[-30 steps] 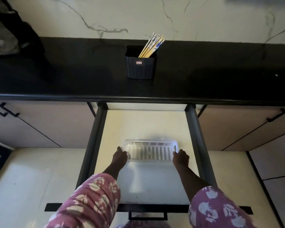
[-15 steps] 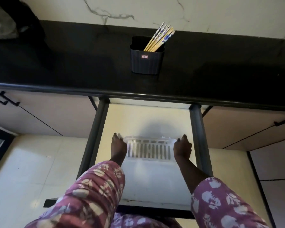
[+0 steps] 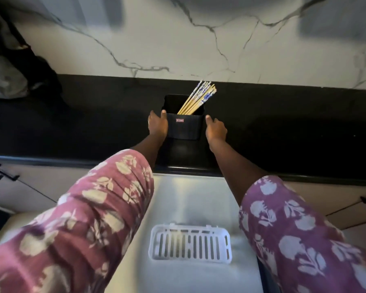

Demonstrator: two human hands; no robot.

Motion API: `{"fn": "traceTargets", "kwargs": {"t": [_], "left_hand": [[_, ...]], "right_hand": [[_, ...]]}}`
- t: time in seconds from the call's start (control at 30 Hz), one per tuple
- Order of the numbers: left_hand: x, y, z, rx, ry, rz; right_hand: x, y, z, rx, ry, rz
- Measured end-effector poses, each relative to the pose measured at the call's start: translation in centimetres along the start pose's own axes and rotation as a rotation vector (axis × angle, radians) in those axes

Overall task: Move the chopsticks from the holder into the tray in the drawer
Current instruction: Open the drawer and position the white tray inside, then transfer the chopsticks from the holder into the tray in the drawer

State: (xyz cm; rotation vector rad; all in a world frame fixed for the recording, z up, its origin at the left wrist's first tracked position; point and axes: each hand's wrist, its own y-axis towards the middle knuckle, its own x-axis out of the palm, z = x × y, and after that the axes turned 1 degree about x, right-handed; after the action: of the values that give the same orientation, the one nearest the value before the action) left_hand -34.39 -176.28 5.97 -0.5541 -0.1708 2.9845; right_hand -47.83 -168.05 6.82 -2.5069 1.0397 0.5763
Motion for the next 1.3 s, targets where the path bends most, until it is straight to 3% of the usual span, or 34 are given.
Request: {"fn": "traceTargets", "kwargs": {"t": [0.13, 0.47, 1.07, 1.3], "left_hand": [[0.7, 1.9, 0.1, -0.125, -0.079, -0.035], [1.6, 1.8, -0.6, -0.141, -0.064, -0.079], [4.6, -5.1, 0.4, -0.163, -0.097, -0.155], [4.9, -3.8, 0.0, 0.094, -0.057, -0.190]], "right_hand": [[0.8, 2.2, -1.6, 0.005, 0.037, -0.030], [0.9, 2.6, -2.0, 0.009, 0.075, -0.058], [-4.3, 0.4, 1.7, 0.122, 0.180, 0.170], [-5.2, 3.9, 0.3, 0.169, 0.224, 0.247]]}}
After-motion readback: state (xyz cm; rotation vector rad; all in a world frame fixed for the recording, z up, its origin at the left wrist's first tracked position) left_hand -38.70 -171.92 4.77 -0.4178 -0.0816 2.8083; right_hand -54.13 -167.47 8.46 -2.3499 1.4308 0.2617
